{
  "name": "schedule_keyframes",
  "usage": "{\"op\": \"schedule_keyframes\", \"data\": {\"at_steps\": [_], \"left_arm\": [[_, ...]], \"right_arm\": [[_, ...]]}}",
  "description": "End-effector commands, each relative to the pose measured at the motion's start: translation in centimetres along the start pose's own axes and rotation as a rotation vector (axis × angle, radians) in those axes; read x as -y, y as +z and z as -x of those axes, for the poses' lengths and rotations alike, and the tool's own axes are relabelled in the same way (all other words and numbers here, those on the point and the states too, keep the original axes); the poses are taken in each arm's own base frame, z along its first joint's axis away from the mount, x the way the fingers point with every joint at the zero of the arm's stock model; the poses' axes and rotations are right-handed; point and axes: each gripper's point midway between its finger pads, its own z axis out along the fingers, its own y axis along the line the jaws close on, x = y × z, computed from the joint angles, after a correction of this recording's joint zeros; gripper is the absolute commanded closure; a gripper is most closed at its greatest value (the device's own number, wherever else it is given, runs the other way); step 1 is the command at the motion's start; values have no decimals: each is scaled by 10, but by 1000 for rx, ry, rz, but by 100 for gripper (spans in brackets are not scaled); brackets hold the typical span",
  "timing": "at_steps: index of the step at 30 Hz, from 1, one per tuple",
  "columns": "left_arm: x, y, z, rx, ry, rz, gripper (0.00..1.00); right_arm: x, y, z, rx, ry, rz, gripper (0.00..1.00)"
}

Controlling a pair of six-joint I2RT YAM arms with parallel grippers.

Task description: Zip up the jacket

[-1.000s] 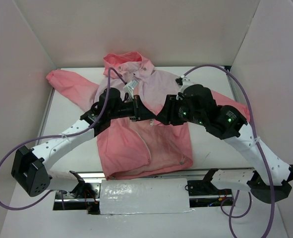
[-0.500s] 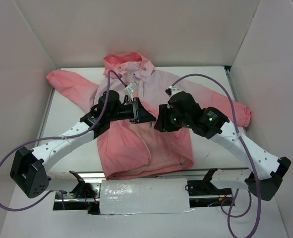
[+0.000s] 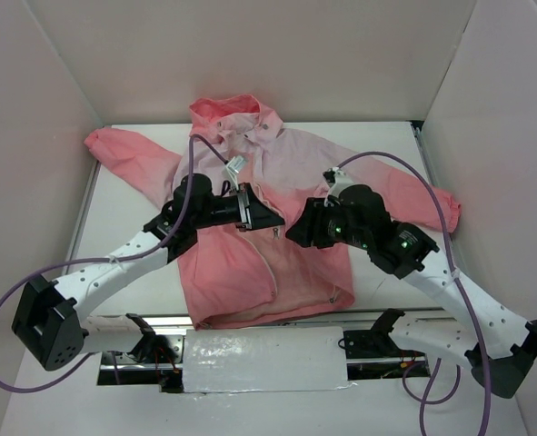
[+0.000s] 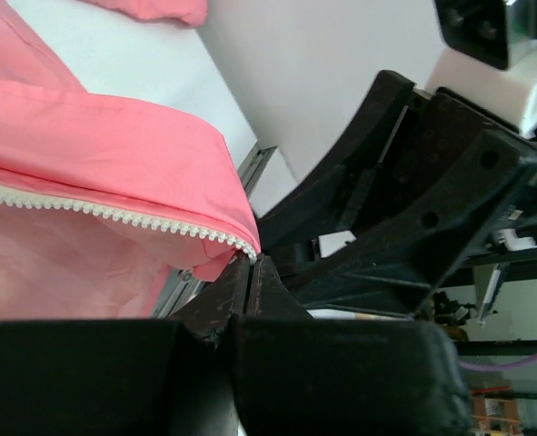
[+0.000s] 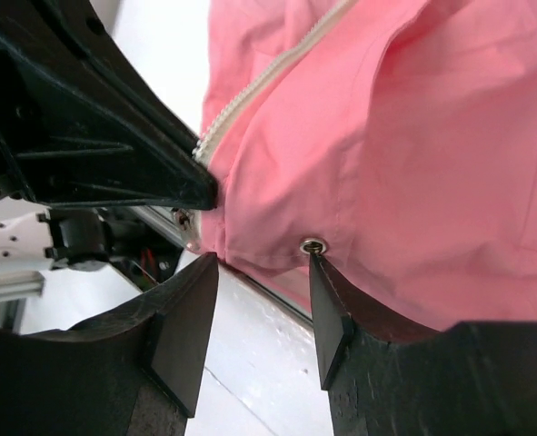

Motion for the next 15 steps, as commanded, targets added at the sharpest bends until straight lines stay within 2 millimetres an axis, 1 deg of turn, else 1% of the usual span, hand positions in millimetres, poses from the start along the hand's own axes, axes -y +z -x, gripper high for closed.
{"op": "schedule_keyframes", "data": {"at_steps": [1, 6, 11, 15], "left_arm": [[38, -9, 12, 51, 55, -131, 100], [44, -11, 13, 62, 54, -158, 100], [46, -12, 11, 63, 37, -191, 100], [44, -12, 7, 60, 26, -198, 100]], "right_arm": [[-21, -2, 20, 90, 5, 144, 48], [-23, 1, 20, 104, 21, 200, 49], [-32, 1, 20, 103, 21, 258, 49], [-41, 0, 24, 132, 20, 316, 49]]}}
